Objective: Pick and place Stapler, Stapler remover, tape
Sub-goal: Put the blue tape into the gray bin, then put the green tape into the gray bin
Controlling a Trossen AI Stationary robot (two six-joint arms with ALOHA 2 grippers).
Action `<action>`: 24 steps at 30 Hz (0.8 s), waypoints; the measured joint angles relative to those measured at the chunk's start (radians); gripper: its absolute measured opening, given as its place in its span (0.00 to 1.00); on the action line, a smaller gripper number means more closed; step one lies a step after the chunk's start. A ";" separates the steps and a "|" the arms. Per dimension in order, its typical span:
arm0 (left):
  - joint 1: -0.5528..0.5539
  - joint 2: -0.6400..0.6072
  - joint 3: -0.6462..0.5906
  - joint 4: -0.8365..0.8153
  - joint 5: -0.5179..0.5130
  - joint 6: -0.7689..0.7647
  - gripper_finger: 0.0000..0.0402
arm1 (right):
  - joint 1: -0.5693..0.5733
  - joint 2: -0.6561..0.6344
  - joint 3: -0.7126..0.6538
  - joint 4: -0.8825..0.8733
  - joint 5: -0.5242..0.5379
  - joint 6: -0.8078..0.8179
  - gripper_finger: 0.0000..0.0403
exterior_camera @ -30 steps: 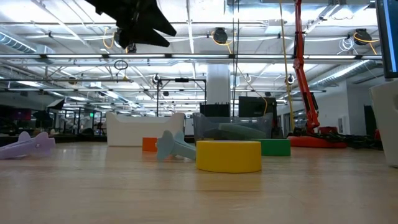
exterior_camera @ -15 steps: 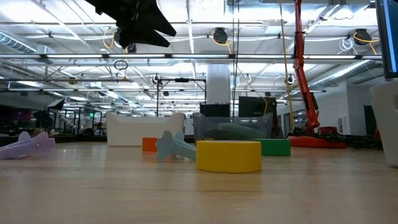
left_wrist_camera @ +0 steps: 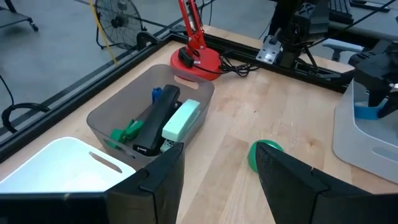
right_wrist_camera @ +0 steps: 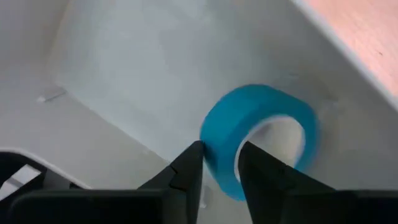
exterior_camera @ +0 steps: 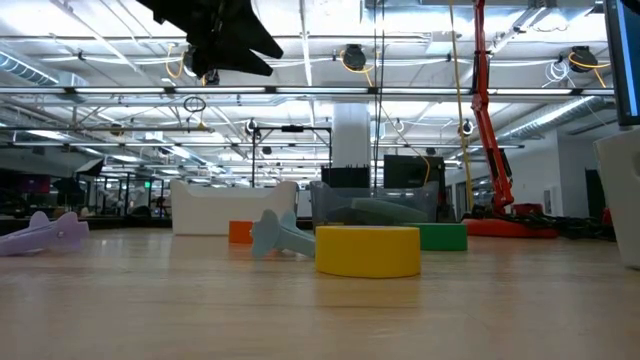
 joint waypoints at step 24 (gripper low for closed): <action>0.000 0.001 0.000 0.010 0.097 -0.047 0.49 | 0.025 -0.268 -0.008 0.169 0.312 -0.116 0.13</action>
